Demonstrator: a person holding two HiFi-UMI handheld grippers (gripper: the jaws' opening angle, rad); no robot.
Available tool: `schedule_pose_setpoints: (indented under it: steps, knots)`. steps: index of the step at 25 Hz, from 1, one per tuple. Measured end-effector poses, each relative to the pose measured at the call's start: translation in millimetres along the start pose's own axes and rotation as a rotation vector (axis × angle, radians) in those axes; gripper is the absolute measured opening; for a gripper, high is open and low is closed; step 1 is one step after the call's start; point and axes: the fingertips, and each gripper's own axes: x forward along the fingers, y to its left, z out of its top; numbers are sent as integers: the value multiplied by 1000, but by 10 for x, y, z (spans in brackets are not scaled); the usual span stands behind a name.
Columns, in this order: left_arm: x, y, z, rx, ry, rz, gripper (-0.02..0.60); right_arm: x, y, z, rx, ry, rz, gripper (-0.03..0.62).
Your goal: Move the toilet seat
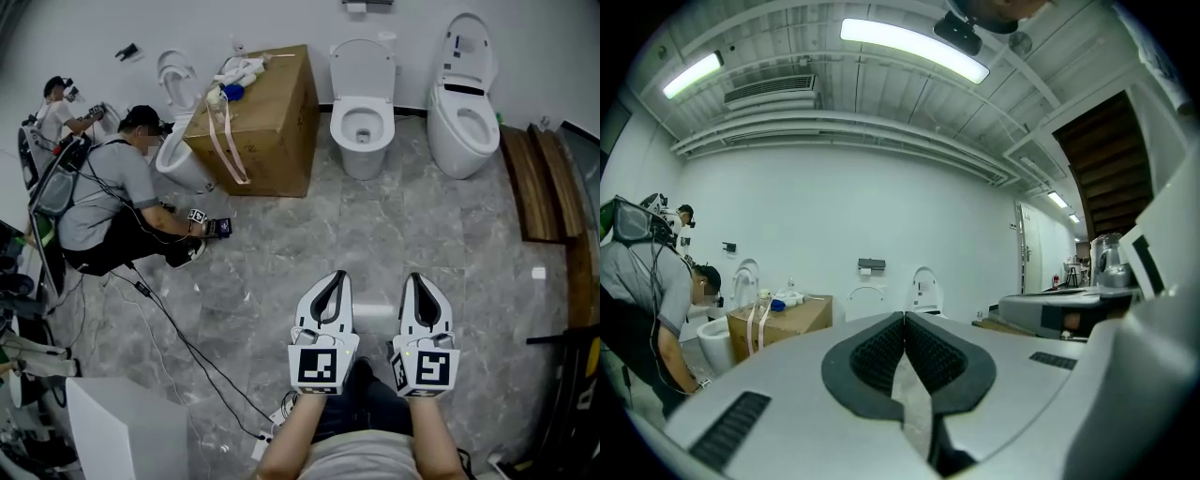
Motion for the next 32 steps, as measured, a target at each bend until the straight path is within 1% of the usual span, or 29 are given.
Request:
schedule_pose_setpoints:
  steps: [4,9,11,15,20,24,32]
  knots:
    - [166,56,11,-8,-10,-12,15,141,-50,18,12,-4,-35,14]
    - [498,174,34,9,-9,-36,15,503,-122,62,11,-10,-42,14]
    - [646,254,48,6,-7,-42,15,675,-133,90,8,-13,-49,15]
    - [956,423,100,-4,-8,-53,15,1041,-127,133,-6,-11,-37,15]
    - [1287,637,129,4,8,-80,15,1415,-117,212,17,0,-63,15]
    - [1538,808,158,-18,-6,-86,15,1730,-116,190,5,7,-53,14]
    - [1953,1227,179,-11,20,-90,15,2281,-77,248,9,20,-67,15]
